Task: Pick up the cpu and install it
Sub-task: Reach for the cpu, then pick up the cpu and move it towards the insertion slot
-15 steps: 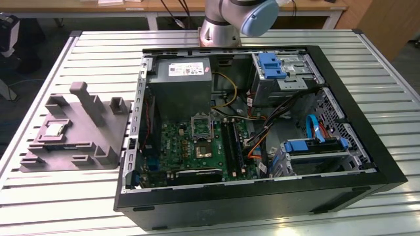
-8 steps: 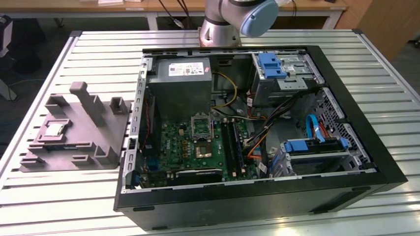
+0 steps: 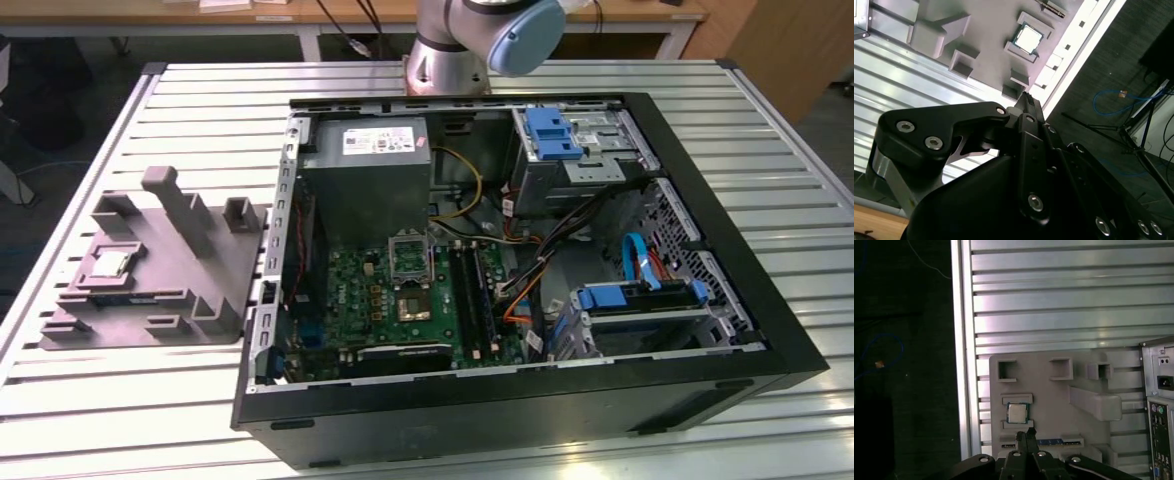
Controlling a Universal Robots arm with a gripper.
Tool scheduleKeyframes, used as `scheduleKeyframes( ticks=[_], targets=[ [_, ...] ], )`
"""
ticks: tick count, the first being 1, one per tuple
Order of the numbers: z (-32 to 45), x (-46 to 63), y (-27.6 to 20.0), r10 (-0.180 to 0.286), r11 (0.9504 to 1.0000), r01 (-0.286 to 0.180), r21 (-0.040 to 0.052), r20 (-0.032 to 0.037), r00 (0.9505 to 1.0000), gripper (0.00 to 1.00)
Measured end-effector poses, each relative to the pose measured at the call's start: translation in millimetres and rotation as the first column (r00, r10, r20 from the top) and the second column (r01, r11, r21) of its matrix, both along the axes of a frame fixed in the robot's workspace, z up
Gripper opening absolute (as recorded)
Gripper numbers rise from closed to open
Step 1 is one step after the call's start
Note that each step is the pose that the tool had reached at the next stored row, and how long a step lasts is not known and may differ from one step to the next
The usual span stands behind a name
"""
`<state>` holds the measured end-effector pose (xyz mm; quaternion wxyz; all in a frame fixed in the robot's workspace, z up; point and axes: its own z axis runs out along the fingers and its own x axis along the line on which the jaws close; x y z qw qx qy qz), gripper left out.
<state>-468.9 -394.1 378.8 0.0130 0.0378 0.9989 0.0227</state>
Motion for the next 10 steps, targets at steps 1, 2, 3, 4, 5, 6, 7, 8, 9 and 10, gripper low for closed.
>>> scheduleKeyframes(
  ticks=[1,2,3,4,5,6,7,8,9,10],
  targets=[
    [0.0,0.0,0.0,0.000,1.0000,0.000,0.0000,0.0000,1.0000,0.11],
    [-0.2,-0.4,0.0,0.000,1.0000,0.000,0.0000,0.0000,1.0000,0.11],
    [-0.5,-0.6,0.0,0.000,1.0000,0.000,0.0000,0.0000,1.0000,0.11],
    [-0.5,-0.6,0.0,0.000,1.0000,0.000,0.0000,0.0000,1.0000,0.11],
    [-0.5,-0.6,0.0,0.000,1.0000,0.000,0.0000,0.0000,1.0000,0.11],
    [-0.5,-0.6,0.0,0.000,1.0000,0.000,0.0000,0.0000,1.0000,0.11],
    [-0.5,-0.7,0.1,0.000,1.0000,0.000,0.0000,0.0000,1.0000,0.11],
    [-0.5,-0.6,0.0,0.000,1.0000,0.000,0.0000,0.0000,1.0000,0.11],
    [-0.5,-0.7,0.1,0.000,1.0000,0.000,0.0000,0.0000,1.0000,0.11],
    [-0.5,-0.7,0.0,0.000,1.0000,0.000,0.0000,0.0000,1.0000,0.11]
  ],
)
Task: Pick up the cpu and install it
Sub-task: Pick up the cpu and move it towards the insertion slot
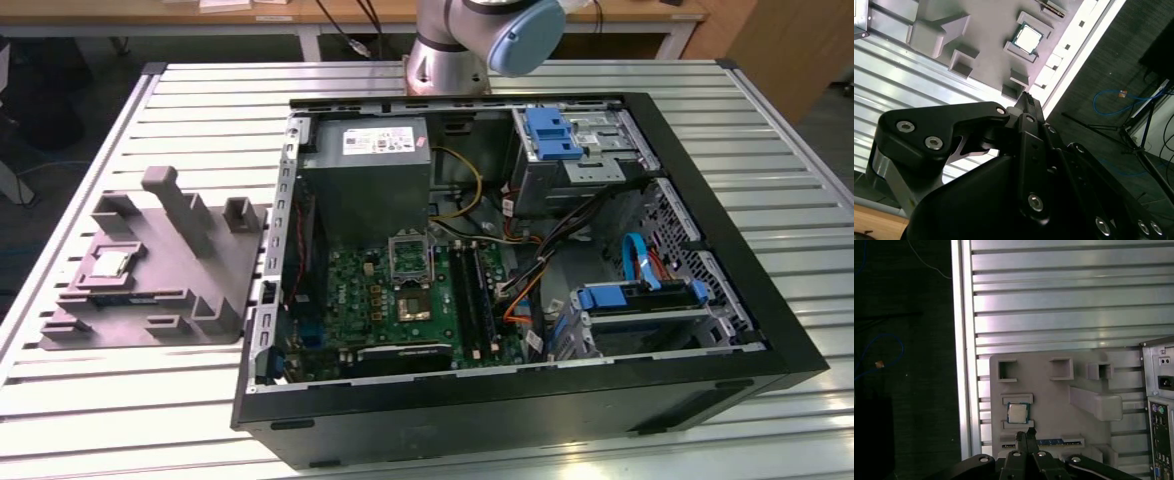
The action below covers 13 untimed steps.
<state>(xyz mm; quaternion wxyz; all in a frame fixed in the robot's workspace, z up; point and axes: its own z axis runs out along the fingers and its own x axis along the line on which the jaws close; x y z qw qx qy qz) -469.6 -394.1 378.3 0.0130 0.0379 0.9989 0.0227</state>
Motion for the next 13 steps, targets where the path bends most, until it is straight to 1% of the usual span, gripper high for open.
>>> scheduleKeyframes(
  ticks=[4,6,7,8,9,11,12,13],
  targets=[
    [0.0,0.0,0.0,0.000,1.0000,0.000,0.0000,0.0000,1.0000,0.11],
    [0.0,0.0,0.0,0.000,1.0000,0.000,0.0000,0.0000,1.0000,0.23],
    [-0.1,-0.1,0.0,0.000,1.0000,0.000,0.0000,0.0000,1.0000,0.23],
    [-0.1,-0.1,0.0,0.000,1.0000,0.000,-0.0001,0.0000,1.0000,0.29],
    [-0.1,-0.1,0.0,0.000,1.0000,0.000,0.0000,0.0000,1.0000,0.29],
    [-0.1,-0.1,0.0,0.000,1.0000,0.000,0.0000,0.0001,1.0000,0.41],
    [-0.1,-0.1,0.0,0.000,1.0000,0.000,0.0000,0.0000,1.0000,0.41],
    [-0.1,-0.1,0.0,0.000,1.0000,0.000,0.0000,0.0000,1.0000,0.47]
  ],
)
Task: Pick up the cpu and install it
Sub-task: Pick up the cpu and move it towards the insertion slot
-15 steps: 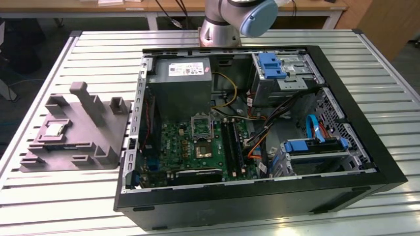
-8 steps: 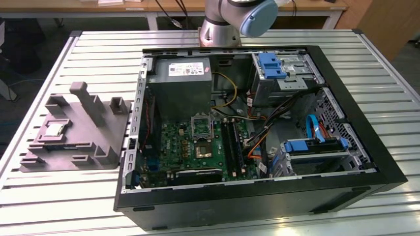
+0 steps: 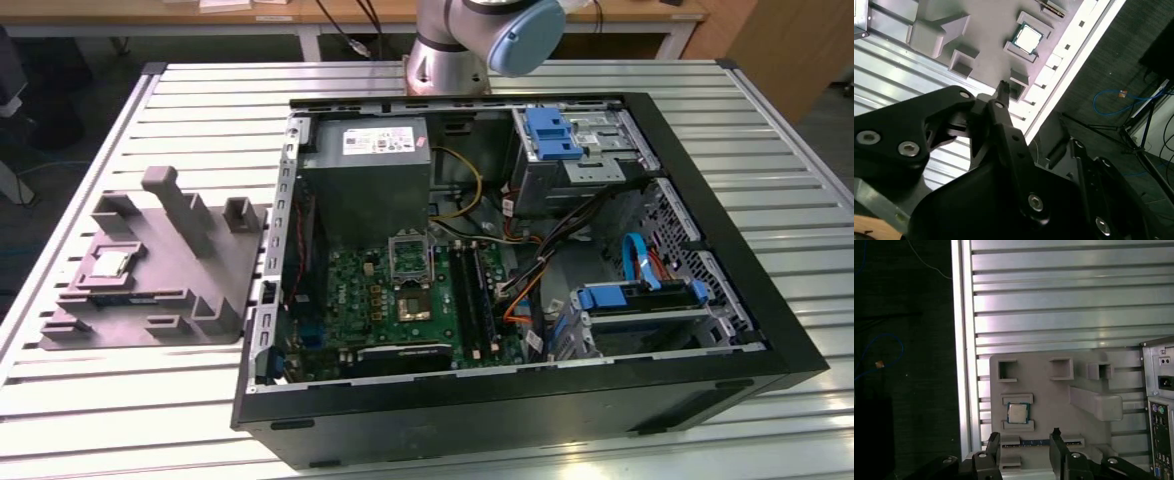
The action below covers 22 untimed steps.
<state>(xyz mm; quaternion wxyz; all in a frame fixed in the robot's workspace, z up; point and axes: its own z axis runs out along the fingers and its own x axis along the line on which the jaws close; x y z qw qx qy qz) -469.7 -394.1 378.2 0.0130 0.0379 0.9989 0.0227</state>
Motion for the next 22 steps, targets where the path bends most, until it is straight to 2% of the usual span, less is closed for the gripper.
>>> scheduleKeyframes(
  ticks=[1,2,6,10,13,22],
  targets=[
    [0.0,0.0,0.0,0.000,1.0000,0.000,-0.0001,0.0000,1.0000,0.47],
    [0.0,0.0,0.0,0.000,1.0000,0.000,-0.0001,0.0000,1.0000,0.53],
    [-0.7,0.0,0.1,0.016,0.9999,-0.016,-0.0001,-0.0011,0.9999,0.53],
    [-2.5,0.0,0.0,0.026,0.9997,-0.026,-0.0002,-0.0120,0.9996,0.53],
    [-4.3,0.6,0.0,0.026,0.9996,-0.026,-0.0065,-0.0142,0.9996,0.53],
    [-6.0,1.4,0.0,0.027,0.9996,-0.027,-0.0088,-0.0160,0.9995,0.54]
  ],
)
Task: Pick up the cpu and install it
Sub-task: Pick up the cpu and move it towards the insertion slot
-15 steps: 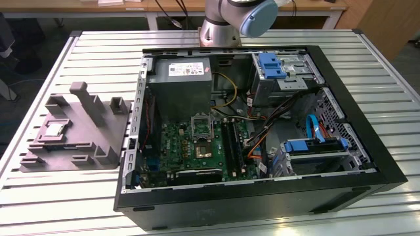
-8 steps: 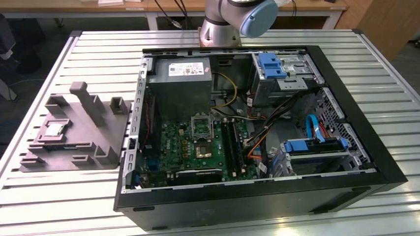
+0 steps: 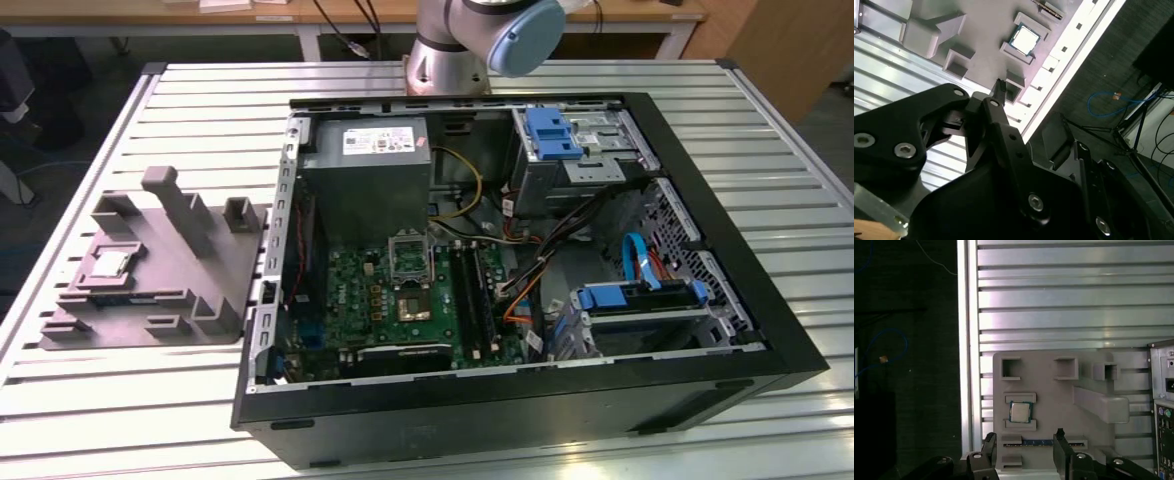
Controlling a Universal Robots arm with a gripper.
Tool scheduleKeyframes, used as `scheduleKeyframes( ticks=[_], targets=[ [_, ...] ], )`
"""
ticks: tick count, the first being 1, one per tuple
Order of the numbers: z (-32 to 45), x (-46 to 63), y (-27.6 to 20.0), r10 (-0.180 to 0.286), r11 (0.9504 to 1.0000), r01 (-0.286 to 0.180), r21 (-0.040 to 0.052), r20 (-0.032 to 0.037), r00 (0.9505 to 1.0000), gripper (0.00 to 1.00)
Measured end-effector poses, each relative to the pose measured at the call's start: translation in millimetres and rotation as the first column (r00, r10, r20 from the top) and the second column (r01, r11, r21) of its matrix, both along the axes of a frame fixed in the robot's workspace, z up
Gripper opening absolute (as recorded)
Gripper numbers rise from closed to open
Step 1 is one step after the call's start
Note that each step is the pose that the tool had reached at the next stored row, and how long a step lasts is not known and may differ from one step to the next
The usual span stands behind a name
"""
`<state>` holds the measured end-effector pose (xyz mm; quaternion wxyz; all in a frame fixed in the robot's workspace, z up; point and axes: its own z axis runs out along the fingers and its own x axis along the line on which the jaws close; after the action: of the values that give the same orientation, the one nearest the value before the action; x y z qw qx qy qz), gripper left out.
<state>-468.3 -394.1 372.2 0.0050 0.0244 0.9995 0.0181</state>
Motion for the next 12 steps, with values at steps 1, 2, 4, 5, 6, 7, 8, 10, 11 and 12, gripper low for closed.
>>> scheduleKeyframes(
  ticks=[1,2,4,5,6,7,8,10,11,12],
  targets=[
    [-0.4,0.0,0.0,0.001,1.0000,-0.001,0.0000,0.0001,1.0000,0.54],
    [-0.8,0.0,0.0,0.003,1.0000,-0.003,0.0000,0.0001,1.0000,0.60],
    [-1.9,0.0,0.0,0.011,0.9999,-0.011,-0.0001,0.0001,0.9999,0.60],
    [-2.4,0.0,0.0,0.018,0.9998,-0.018,-0.0001,0.0000,0.9998,0.60],
    [-2.9,0.0,0.0,0.026,0.9997,-0.026,-0.0001,0.0001,0.9997,0.60],
    [-3.3,0.0,0.0,0.030,0.9995,-0.030,-0.0001,0.0001,0.9995,0.60],
    [-3.7,0.0,0.0,0.033,0.9994,-0.033,-0.0001,0.0000,0.9994,0.60],
    [-4.5,0.0,0.0,0.036,0.9994,-0.036,-0.0001,0.0001,0.9994,0.60],
    [-4.9,0.0,0.0,0.036,0.9994,-0.036,-0.0001,0.0001,0.9994,0.60],
    [-5.2,0.0,0.0,0.036,0.9994,-0.036,-0.0001,0.0000,0.9994,0.60]
  ],
)
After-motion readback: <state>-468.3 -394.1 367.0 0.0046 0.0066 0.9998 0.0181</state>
